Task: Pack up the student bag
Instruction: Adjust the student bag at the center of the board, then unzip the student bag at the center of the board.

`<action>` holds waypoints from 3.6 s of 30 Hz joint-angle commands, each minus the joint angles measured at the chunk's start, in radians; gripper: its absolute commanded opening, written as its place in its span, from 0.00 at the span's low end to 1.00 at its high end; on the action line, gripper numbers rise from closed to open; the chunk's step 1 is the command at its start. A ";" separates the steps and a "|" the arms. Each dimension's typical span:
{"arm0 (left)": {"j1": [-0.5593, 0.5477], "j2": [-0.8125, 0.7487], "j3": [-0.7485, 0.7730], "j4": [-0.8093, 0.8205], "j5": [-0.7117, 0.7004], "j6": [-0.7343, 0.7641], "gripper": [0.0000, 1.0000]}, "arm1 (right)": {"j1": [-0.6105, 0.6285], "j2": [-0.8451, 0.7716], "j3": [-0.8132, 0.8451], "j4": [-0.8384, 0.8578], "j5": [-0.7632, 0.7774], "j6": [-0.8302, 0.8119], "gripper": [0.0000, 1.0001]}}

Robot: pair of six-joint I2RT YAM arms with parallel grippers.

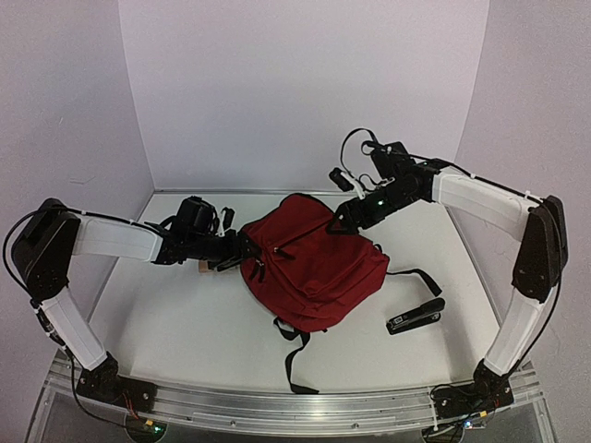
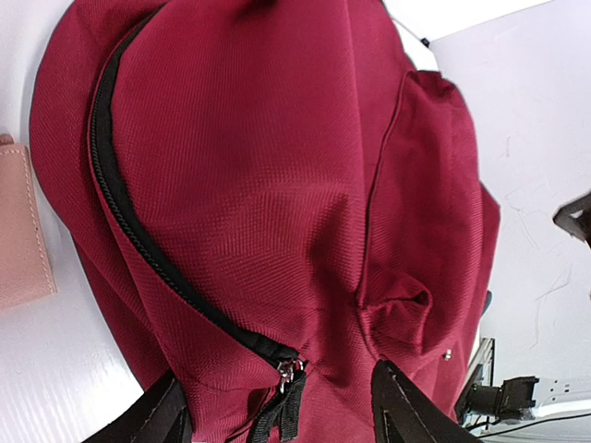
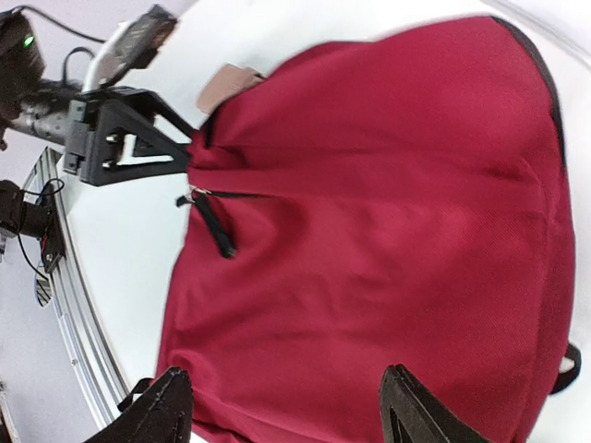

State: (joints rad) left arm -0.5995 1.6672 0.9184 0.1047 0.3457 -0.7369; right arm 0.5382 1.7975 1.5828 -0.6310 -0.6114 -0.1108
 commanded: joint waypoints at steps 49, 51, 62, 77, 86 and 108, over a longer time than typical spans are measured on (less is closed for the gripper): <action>-0.006 0.016 0.017 0.053 0.018 -0.025 0.49 | 0.330 0.290 0.274 0.050 0.504 -0.067 0.46; -0.005 0.018 0.017 0.052 0.018 -0.025 0.49 | 0.330 0.281 0.276 0.047 0.427 -0.046 0.51; -0.003 0.028 0.027 0.051 0.019 -0.026 0.48 | 0.326 0.317 0.307 0.033 0.512 -0.045 0.36; -0.001 0.044 0.034 0.050 0.020 -0.022 0.48 | 0.290 0.321 0.309 0.033 0.460 -0.015 0.21; 0.006 0.053 0.046 0.045 0.029 -0.019 0.48 | 0.292 0.325 0.271 0.033 0.355 -0.045 0.40; 0.016 0.068 0.060 0.030 0.043 -0.015 0.47 | 0.325 0.353 0.294 0.033 0.544 -0.126 0.27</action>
State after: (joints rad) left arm -0.5911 1.7239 0.9295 0.1221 0.3673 -0.7593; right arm 0.8554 2.1674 1.8622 -0.6064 -0.1424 -0.2286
